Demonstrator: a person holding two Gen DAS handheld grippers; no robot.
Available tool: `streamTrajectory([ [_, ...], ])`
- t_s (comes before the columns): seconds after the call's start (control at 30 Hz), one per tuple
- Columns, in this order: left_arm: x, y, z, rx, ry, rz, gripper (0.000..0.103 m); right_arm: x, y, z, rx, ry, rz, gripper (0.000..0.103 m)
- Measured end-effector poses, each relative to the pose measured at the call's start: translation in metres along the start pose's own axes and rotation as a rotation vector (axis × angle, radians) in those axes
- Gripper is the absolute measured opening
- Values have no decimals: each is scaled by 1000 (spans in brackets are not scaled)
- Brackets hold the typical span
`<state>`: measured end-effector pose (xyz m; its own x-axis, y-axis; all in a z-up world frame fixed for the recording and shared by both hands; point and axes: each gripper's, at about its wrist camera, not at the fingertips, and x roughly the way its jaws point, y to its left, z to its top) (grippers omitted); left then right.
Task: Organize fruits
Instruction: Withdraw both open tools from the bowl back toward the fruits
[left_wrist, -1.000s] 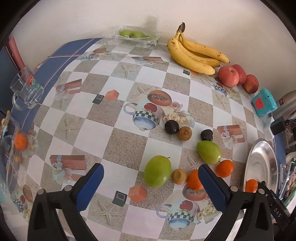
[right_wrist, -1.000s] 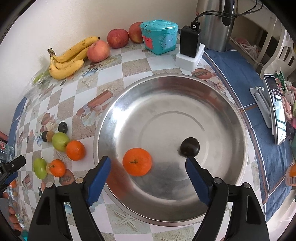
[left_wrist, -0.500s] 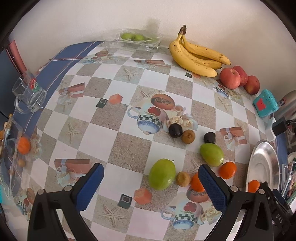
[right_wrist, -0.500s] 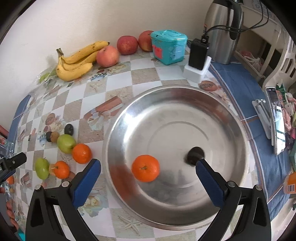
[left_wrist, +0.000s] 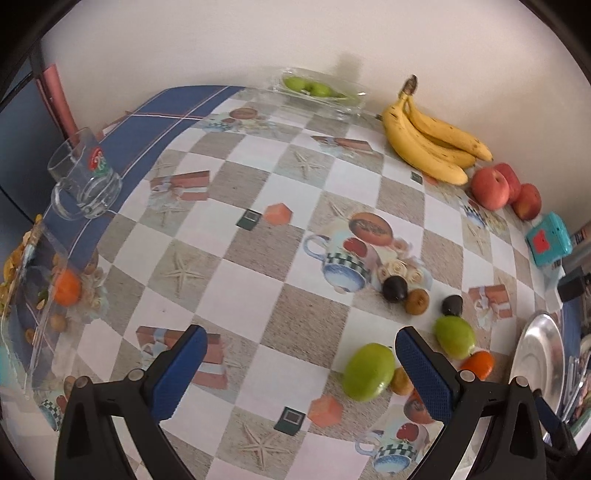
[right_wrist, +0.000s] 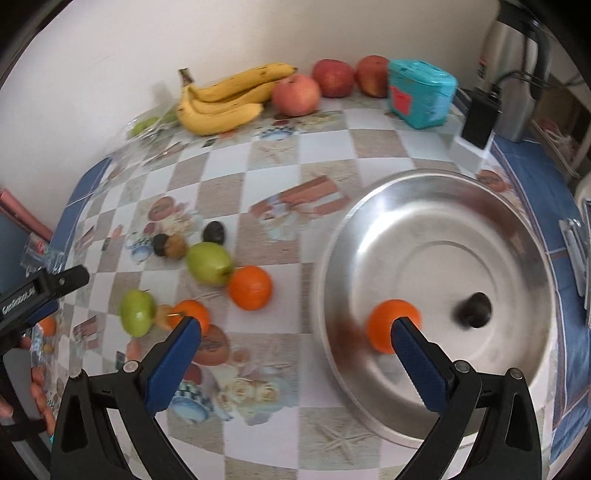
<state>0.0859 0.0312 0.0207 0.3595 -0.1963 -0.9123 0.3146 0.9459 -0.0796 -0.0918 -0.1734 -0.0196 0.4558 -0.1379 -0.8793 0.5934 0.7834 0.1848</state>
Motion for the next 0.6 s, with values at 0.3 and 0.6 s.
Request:
streamTrajectory([
  [0.3, 1, 12, 4, -49, 11, -17, 103, 5, 23, 3, -31, -2, 44, 102],
  [0.6, 15, 6, 0, -52, 69, -64, 103, 21, 47, 1, -93, 32, 53, 102],
])
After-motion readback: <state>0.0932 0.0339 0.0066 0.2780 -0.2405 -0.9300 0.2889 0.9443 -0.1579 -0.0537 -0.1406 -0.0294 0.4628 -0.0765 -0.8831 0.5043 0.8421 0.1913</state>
